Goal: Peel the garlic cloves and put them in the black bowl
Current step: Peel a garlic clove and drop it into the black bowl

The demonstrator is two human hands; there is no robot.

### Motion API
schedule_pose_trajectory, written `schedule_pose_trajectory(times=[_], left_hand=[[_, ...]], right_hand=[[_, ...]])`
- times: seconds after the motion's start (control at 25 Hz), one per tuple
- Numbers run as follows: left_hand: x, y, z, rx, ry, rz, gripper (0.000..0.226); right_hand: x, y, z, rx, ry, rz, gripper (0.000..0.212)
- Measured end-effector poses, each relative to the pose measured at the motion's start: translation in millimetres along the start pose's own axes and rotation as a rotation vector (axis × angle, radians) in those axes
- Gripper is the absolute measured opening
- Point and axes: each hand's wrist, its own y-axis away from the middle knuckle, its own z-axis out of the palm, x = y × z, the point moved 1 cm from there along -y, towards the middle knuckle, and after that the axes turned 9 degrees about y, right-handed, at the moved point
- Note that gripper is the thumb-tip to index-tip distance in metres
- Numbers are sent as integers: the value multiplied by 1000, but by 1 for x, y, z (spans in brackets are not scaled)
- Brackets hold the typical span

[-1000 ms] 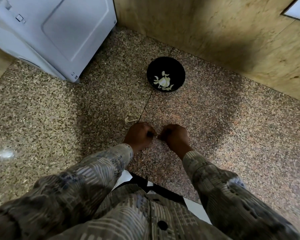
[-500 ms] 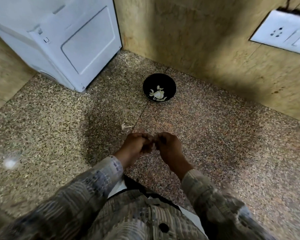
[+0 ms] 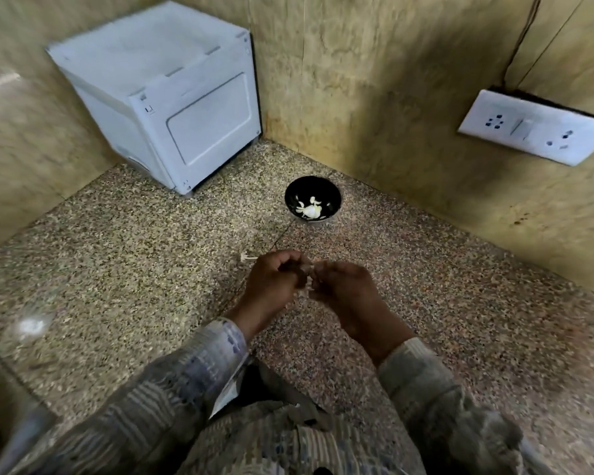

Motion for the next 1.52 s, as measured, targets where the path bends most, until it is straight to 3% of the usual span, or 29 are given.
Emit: schedule_pose_trajectory(times=[0.08, 0.12, 0.16, 0.24, 0.32, 0.4, 0.48, 0.56, 0.68, 0.96, 1.04, 1.28, 1.52], left_hand=[[15, 12, 7, -62, 467, -330, 19], [21, 19, 9, -85, 559, -361, 21], [26, 25, 10, -88, 534, -284, 21], [30, 35, 9, -22, 182, 79, 18], [27, 38, 6, 20, -22, 263, 15], [30, 43, 10, 41, 201, 140, 16], [35, 46, 16, 41, 527, -48, 18], [43, 48, 20, 59, 649, -118, 19], [51, 49, 20, 74, 617, -87, 16], [46, 45, 14, 151, 186, 90, 10], [44, 45, 12, 128, 174, 61, 12], [38, 29, -10, -75, 552, -201, 13], [9, -11, -30, -135, 504, -323, 12]], right_hand=[[-8, 12, -6, 12, 191, -240, 13], [-10, 16, -8, -51, 104, -248, 13], [-13, 21, -8, -105, -11, -237, 15], [-19, 36, -3, -175, -169, -117, 13], [-19, 42, -1, -120, -85, -130, 7], [-23, 49, 2, -48, 66, -261, 9], [-26, 51, 1, -11, -34, -257, 11], [-31, 55, -2, -47, -146, -214, 10], [-33, 58, -7, -141, -46, -288, 10], [-33, 49, -10, -3, 295, -478, 10], [-32, 43, -11, -21, 304, -443, 9], [-22, 16, -1, -263, 22, -274, 12], [-7, -24, 28, -168, -147, -86, 15]])
